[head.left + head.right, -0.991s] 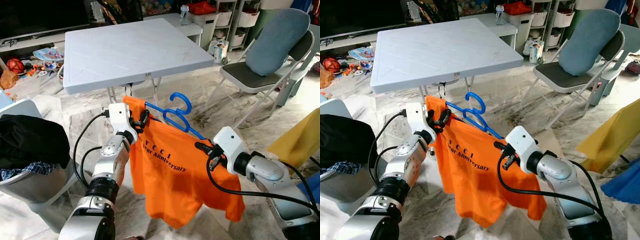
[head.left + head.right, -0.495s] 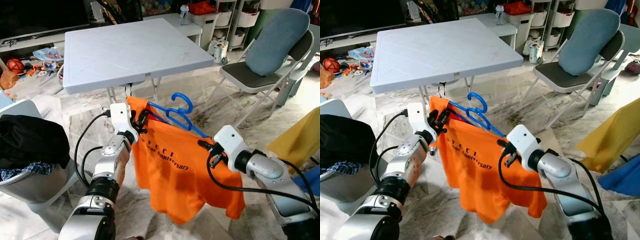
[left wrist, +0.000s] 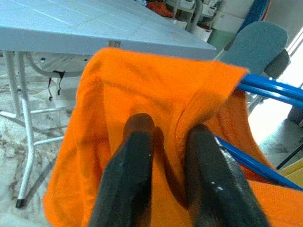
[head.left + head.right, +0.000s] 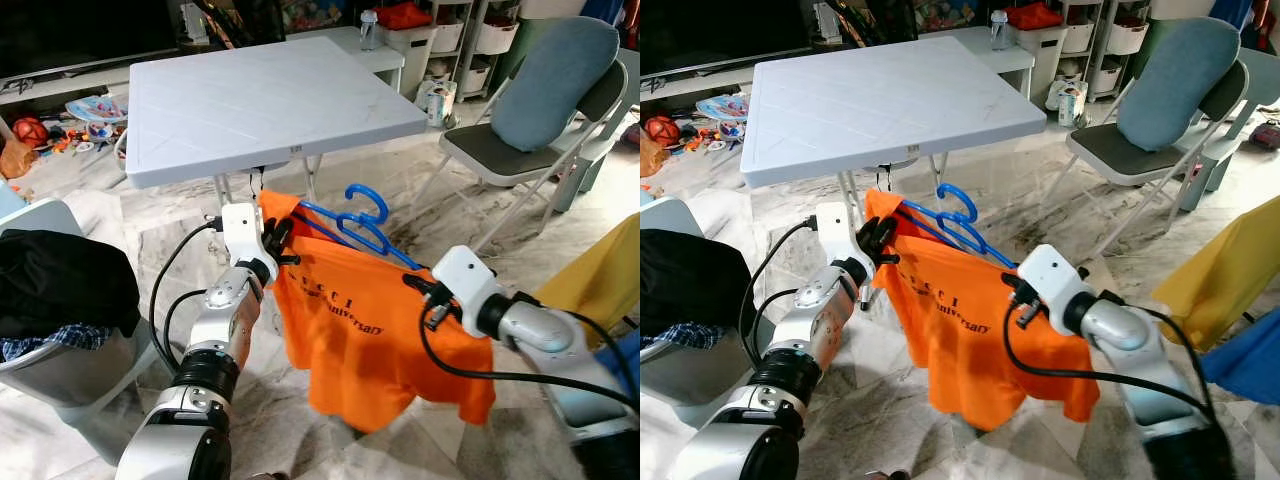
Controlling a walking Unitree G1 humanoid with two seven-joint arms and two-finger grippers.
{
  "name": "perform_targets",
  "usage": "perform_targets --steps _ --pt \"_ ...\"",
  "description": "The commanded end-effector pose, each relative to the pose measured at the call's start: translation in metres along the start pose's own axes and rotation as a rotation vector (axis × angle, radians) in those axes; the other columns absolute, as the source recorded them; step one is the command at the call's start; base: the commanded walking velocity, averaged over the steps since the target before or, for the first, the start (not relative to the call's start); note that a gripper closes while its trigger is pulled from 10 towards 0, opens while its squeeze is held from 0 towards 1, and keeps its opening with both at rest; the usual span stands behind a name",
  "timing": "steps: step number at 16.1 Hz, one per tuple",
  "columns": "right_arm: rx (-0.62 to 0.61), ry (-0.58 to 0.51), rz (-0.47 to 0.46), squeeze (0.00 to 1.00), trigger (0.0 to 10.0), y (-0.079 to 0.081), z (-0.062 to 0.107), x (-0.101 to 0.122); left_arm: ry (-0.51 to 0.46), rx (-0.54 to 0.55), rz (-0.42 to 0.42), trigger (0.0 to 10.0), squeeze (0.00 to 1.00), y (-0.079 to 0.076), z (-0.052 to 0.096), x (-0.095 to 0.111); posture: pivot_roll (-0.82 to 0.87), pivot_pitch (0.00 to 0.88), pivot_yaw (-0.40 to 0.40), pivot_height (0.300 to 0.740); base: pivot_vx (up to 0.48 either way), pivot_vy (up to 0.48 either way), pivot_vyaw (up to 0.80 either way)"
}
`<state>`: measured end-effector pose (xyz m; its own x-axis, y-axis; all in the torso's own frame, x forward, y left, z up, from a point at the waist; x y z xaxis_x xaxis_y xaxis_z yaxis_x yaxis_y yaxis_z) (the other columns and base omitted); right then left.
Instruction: Hang hanger
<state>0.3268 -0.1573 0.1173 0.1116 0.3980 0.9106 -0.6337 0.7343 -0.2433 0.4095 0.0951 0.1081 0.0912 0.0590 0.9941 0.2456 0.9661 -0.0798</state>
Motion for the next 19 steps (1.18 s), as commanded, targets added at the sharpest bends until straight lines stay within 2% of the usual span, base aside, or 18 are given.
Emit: perform_targets --steps 1,3,5,6,8,9,12,14,15,16,19 --pt "-0.027 0.003 0.024 0.00 10.0 -0.015 0.011 0.001 -0.008 0.085 -0.021 0.0 0.00 0.027 0.001 0.007 -0.13 0.000 0.058 0.740 0.000 0.000 0.00" --pt "0.006 0.060 0.088 0.00 10.0 -0.021 0.024 -0.010 -0.016 0.119 -0.028 0.0 0.00 0.036 0.001 0.011 -0.13 0.000 0.058 0.740 0.000 0.000 0.00" --pt "0.001 0.119 0.157 0.00 10.0 -0.030 0.032 -0.021 -0.015 0.123 -0.027 0.0 0.00 0.037 0.001 0.011 -0.14 0.000 0.059 0.740 0.000 0.000 0.00" --pt "-0.014 0.186 0.252 0.00 10.0 -0.042 0.040 -0.032 -0.012 0.119 -0.026 0.0 0.00 0.034 0.001 0.009 -0.14 0.000 0.059 0.740 0.000 0.000 0.00" --pt "-0.013 0.207 0.284 0.00 10.0 -0.048 0.045 -0.037 -0.011 0.118 -0.025 0.0 0.00 0.033 0.001 0.008 -0.14 0.000 0.062 0.740 0.000 0.000 0.00" --pt "-0.009 0.221 0.288 0.00 10.0 -0.056 0.055 -0.040 -0.010 0.118 -0.026 0.0 0.00 0.033 0.000 0.009 -0.14 0.000 0.062 0.740 0.000 0.000 0.00" --pt "0.029 0.219 0.256 0.00 10.0 -0.062 0.072 -0.041 -0.009 0.127 -0.025 0.0 0.00 0.038 0.000 0.010 -0.15 0.000 0.064 0.740 0.000 0.000 0.00" --pt "0.039 0.174 0.215 0.00 10.0 -0.067 0.082 -0.033 -0.007 0.131 -0.025 0.0 0.00 0.039 0.000 0.010 -0.15 0.000 0.065 0.740 0.000 0.000 0.00" --pt "0.040 0.104 0.147 0.00 10.0 -0.075 0.092 -0.019 -0.004 0.134 -0.024 0.0 0.00 0.040 0.000 0.010 -0.15 0.000 0.070 0.740 0.000 0.000 0.00" --pt "0.054 0.073 0.118 0.00 10.0 -0.077 0.099 -0.011 -0.001 0.135 -0.022 0.0 0.00 0.041 0.000 0.009 -0.15 0.000 0.072 0.740 0.000 0.000 0.00" --pt "0.167 -0.040 0.021 0.00 10.0 -0.071 0.120 0.016 0.013 0.139 -0.017 0.0 0.00 0.044 0.000 0.007 -0.16 0.000 0.078 0.740 0.000 0.000 0.00"
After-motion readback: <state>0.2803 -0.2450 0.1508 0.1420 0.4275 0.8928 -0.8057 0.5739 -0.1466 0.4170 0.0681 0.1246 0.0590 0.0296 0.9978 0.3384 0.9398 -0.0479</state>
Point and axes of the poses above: a point about 5 cm out from each wrist's last joint towards the gripper, its own z axis pointing back from the gripper into the wrist, its own x axis along the axis of the wrist's last joint, y = z × x, the point moved 5 cm from there along -z, pointing out of the wrist towards the gripper, and after that the axes turned 11 degrees about -z, right-handed, at the moved point
